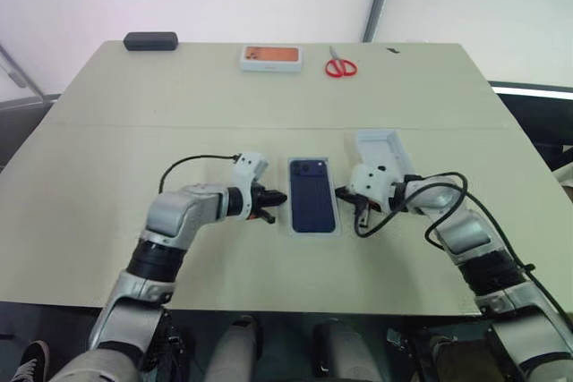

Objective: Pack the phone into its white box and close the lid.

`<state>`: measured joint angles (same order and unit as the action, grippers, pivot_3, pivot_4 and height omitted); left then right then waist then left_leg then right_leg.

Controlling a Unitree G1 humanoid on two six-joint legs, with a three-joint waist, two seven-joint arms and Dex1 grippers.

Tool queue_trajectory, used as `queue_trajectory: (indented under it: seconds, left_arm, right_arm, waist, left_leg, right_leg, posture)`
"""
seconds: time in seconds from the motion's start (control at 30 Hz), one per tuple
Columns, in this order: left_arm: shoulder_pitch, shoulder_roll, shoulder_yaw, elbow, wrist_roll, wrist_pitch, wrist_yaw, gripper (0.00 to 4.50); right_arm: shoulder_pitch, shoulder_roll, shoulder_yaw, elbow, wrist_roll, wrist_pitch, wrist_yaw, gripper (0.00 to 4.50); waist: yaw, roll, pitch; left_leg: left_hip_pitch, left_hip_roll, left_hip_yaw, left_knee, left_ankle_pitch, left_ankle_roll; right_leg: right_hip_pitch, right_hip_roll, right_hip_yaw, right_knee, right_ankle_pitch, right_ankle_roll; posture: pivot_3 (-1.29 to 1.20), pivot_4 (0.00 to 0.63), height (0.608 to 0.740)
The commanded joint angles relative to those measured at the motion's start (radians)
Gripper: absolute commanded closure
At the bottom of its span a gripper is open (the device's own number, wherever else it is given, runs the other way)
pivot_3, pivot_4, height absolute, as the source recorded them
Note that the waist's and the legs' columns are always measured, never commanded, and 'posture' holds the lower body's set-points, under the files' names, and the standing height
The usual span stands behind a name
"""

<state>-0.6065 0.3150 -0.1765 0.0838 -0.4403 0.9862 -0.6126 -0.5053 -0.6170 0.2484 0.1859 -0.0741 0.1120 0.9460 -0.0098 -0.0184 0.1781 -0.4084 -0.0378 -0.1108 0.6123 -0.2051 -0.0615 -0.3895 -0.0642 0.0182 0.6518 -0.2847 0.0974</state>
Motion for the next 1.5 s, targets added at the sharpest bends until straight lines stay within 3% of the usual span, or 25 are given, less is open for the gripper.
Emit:
queue_trajectory:
  seconds: [0.03,0.3,0.77,1.03,1.27,1.4,1.5]
  left_arm:
    - [-0.063,-0.044,-0.087,0.079,0.057,-0.104,-0.063,4.5]
    - [-0.177,-0.124,-0.078,0.286,0.133,-0.222,-0.122,4.5]
    - [-0.167,-0.134,-0.056,0.296,0.18,-0.235,-0.16,4.5]
    - [-0.134,-0.059,-0.004,0.204,0.169,-0.215,-0.172,4.5]
    - [-0.077,0.047,0.04,0.079,0.148,-0.226,-0.204,4.5]
    - [-0.059,0.061,0.077,0.058,0.124,-0.215,-0.195,4.5]
    - [-0.058,0.06,0.103,0.047,0.109,-0.25,-0.198,3.64]
  right_arm:
    - [-0.048,0.018,0.0,0.019,-0.013,-0.075,-0.02,4.42]
    - [-0.051,-0.004,-0.023,0.061,-0.029,-0.108,-0.017,4.42]
    - [-0.052,-0.026,-0.032,0.082,-0.037,-0.13,-0.022,4.42]
    - [-0.015,-0.063,-0.083,-0.023,0.023,-0.068,0.018,4.42]
    - [0.025,-0.103,-0.158,-0.162,0.124,0.049,0.052,4.42]
    - [0.004,-0.099,-0.189,-0.161,0.171,0.17,0.04,4.42]
    - [-0.033,-0.079,-0.224,-0.133,0.197,0.283,-0.012,3.55]
  waist:
    - [-0.002,0.0,0.0]
    - [-0.003,0.0,0.0]
    - [-0.003,0.0,0.0]
    - [-0.006,0.001,0.0]
    - [-0.009,0.002,0.001]
    - [-0.005,0.002,0.001]
    - [-0.004,0.002,0.001]
  left_leg:
    - [0.0,0.0,0.0,0.0,0.0,0.0]
    - [0.0,-0.001,0.001,0.001,0.0,0.001]
    - [0.0,-0.001,0.001,0.001,-0.001,0.001]
    - [0.0,0.0,0.0,0.0,-0.001,0.001]
    - [0.0,0.001,0.001,0.0,-0.001,0.001]
    - [0.0,0.001,0.001,0.001,-0.001,0.001]
    - [-0.001,0.001,0.001,0.001,-0.001,0.001]
  right_leg:
    - [0.0,0.0,0.0,0.0,0.0,0.0]
    - [0.0,0.0,0.0,0.0,0.0,0.001]
    - [0.0,0.0,0.0,0.0,0.0,0.002]
    - [-0.001,0.0,0.0,0.001,0.0,0.002]
    - [-0.002,0.001,0.001,0.003,0.0,0.002]
    - [-0.002,0.0,0.001,0.003,0.0,0.002]
    - [-0.002,0.0,0.001,0.002,0.0,0.002]
  posture:
    - [0.0,0.15,0.74]
    - [0.0,0.15,0.74]
    - [0.0,0.15,0.74]
    - [0.0,0.15,0.74]
    - [0.0,0.15,0.74]
    - [0.0,0.15,0.74]
    - [0.0,0.15,0.74]
